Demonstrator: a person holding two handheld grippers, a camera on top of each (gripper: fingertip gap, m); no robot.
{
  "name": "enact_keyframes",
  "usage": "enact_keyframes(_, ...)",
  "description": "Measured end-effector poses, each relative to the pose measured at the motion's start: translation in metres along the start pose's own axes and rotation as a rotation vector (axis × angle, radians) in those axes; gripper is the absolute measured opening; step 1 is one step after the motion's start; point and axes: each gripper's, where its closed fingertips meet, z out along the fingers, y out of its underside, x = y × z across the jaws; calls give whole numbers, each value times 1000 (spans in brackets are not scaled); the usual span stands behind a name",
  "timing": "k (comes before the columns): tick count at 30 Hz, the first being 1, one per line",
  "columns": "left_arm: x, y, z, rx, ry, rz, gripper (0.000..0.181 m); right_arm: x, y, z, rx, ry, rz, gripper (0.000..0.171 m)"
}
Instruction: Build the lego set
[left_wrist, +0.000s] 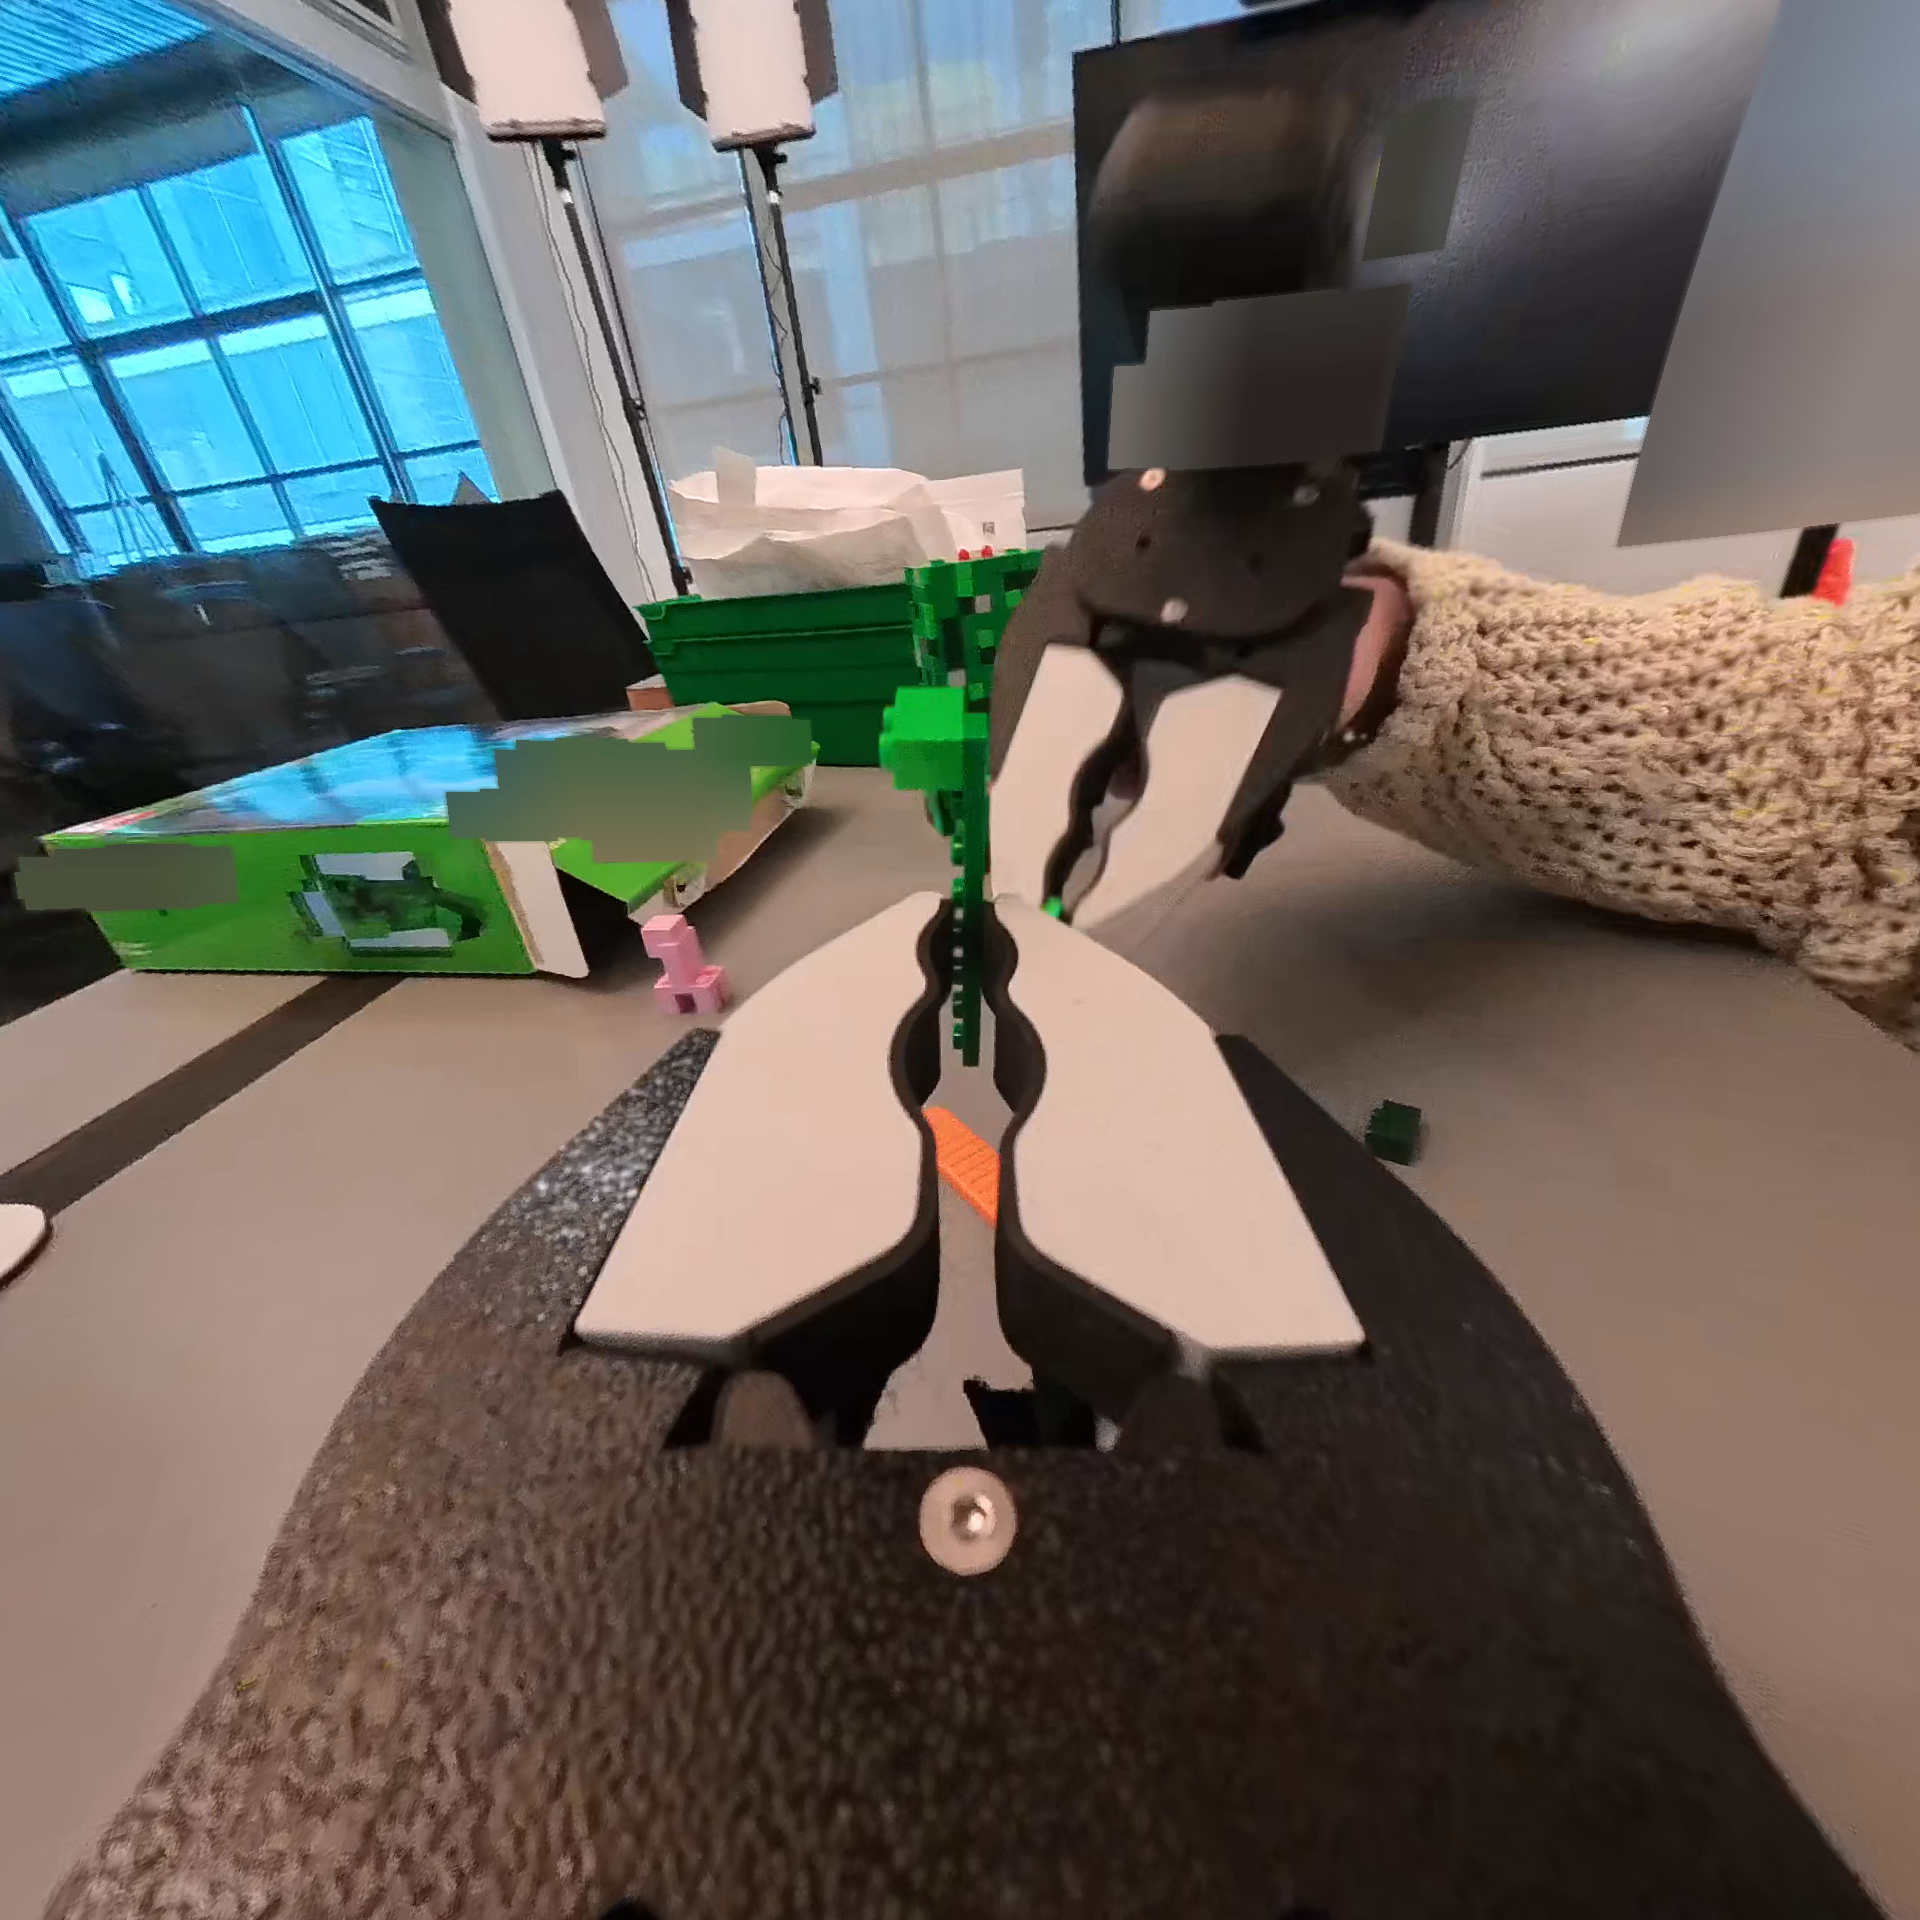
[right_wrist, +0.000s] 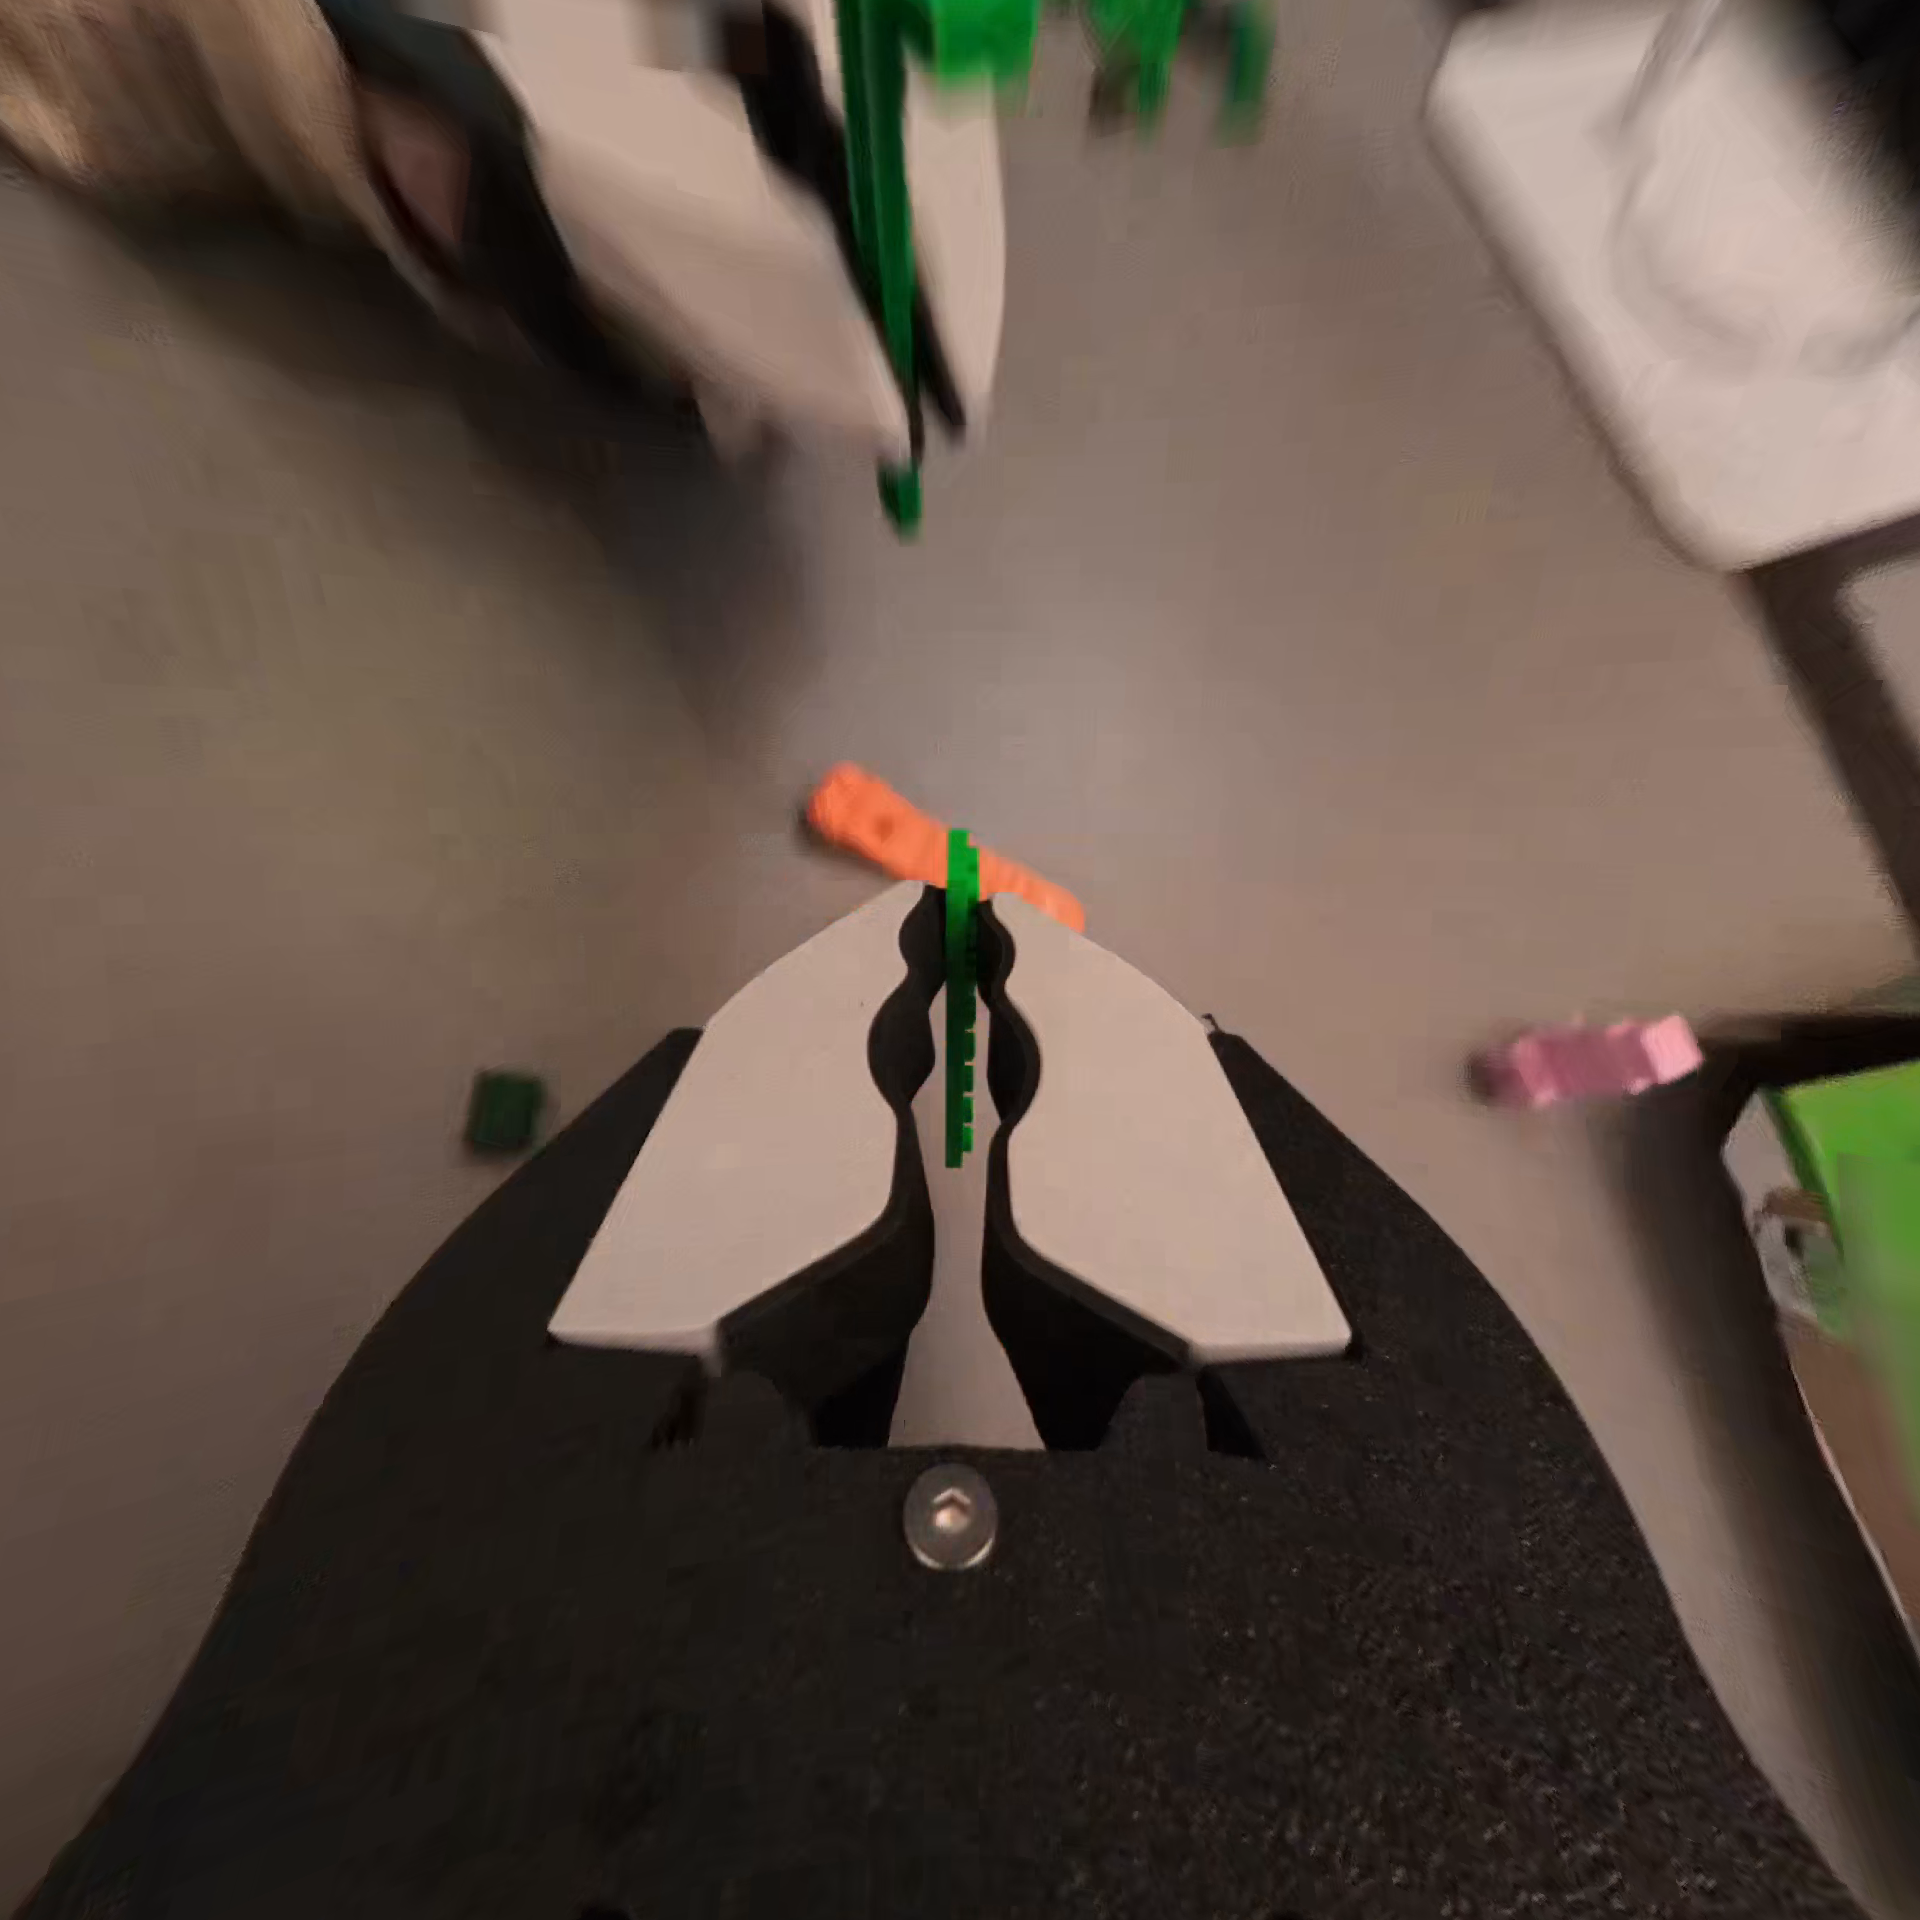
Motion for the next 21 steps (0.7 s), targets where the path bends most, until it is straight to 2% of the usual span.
enact_keyframes(4,-1,-1,-1,11,-5,-8,4,-3,44,9,-421,-97,-13,5)
enact_keyframes(8,1,0,0,6,16,-11,4,-7,63,13,-613,-146,-31,5)
enact_keyframes(11,2,0,0,1,25,-7,4,-11,60,15,-619,-163,-28,5)
enact_keyframes(14,3,1,0,-2,31,-5,4,-9,57,13,-591,-146,-37,16)
enact_keyframes(18,4,1,0,-5,41,-11,4,-11,48,11,-487,-162,-8,15)
enact_keyframes(21,4,1,0,-5,45,-12,4,-9,53,10,-505,-166,-35,17)
